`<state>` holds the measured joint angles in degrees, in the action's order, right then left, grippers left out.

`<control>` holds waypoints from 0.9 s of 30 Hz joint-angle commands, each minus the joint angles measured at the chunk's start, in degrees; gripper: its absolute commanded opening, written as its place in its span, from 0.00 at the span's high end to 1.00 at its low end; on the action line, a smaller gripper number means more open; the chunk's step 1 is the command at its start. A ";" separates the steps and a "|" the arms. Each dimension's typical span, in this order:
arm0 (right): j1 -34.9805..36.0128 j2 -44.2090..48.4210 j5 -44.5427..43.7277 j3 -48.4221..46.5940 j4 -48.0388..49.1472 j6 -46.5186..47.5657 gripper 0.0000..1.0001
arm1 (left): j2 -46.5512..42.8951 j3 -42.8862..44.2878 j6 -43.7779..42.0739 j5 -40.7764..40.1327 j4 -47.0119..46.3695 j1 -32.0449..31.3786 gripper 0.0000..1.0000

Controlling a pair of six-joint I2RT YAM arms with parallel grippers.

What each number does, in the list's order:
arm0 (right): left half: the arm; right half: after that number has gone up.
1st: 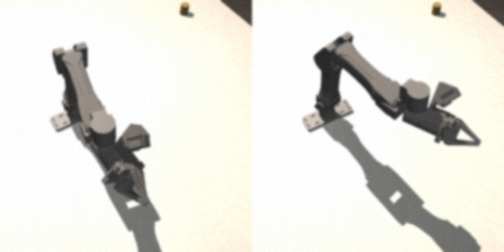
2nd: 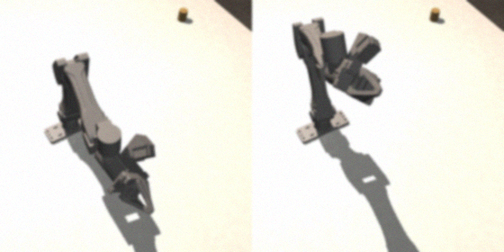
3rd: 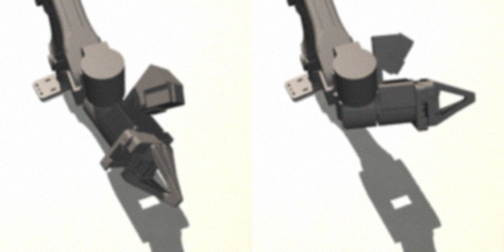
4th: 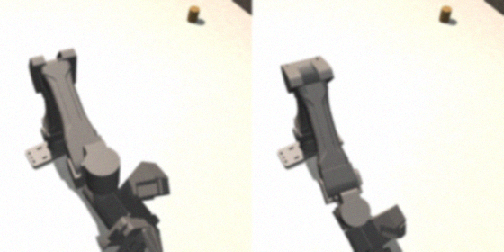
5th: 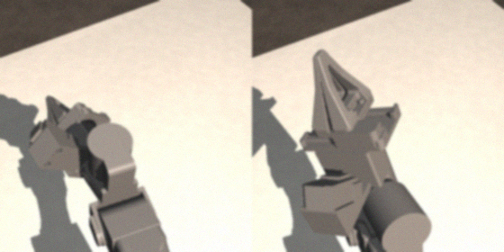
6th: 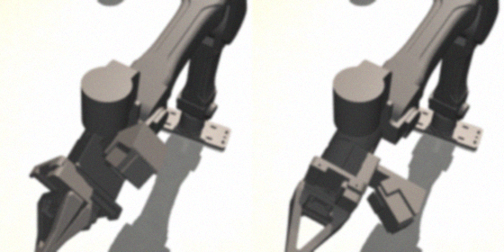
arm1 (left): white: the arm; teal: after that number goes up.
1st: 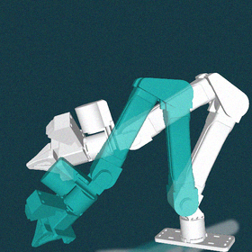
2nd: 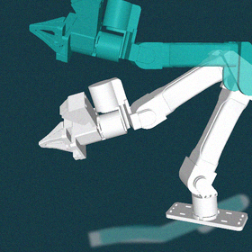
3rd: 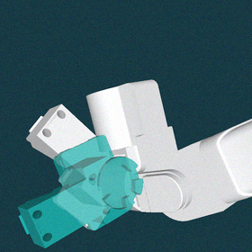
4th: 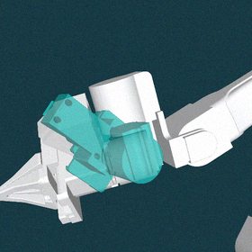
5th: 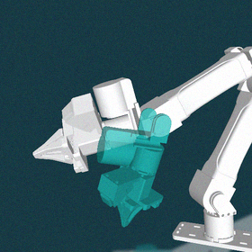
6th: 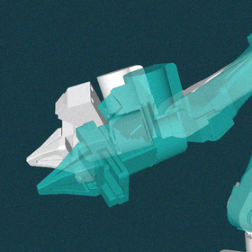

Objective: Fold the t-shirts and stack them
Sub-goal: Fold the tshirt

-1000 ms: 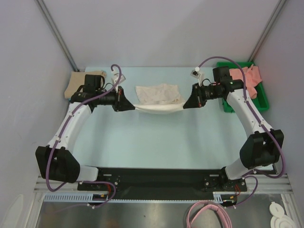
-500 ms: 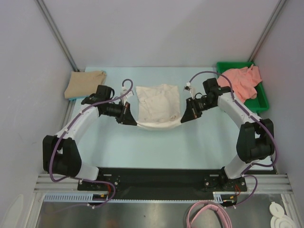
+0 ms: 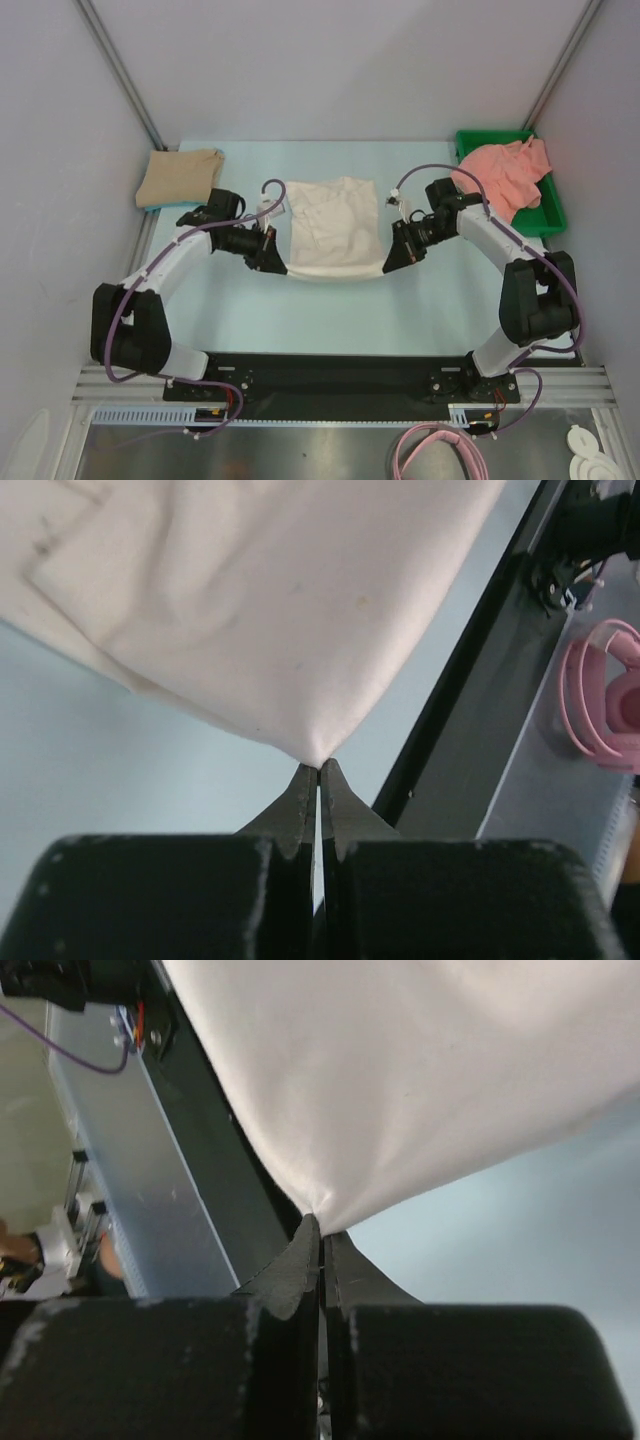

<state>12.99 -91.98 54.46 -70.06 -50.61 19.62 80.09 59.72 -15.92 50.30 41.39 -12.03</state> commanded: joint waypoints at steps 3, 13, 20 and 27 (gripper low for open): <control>0.63 0.32 -0.41 4.14 -0.37 2.71 1.00 | 0.77 -2.94 -5.34 0.67 3.61 -0.36 1.00; 1.07 -0.91 0.04 1.60 -0.10 2.62 1.00 | -0.39 -0.23 -4.21 2.43 2.04 0.17 1.00; -0.77 -7.84 -2.86 -11.56 2.53 1.92 1.00 | 9.34 12.24 -2.18 -1.87 0.10 2.01 0.99; -2.53 -31.18 -5.06 -40.73 5.33 -1.59 0.99 | 36.10 48.45 1.51 -7.58 2.81 4.30 1.00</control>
<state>11.38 -114.28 51.05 -101.82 -48.82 20.38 105.10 92.12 -16.53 46.02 44.29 -8.93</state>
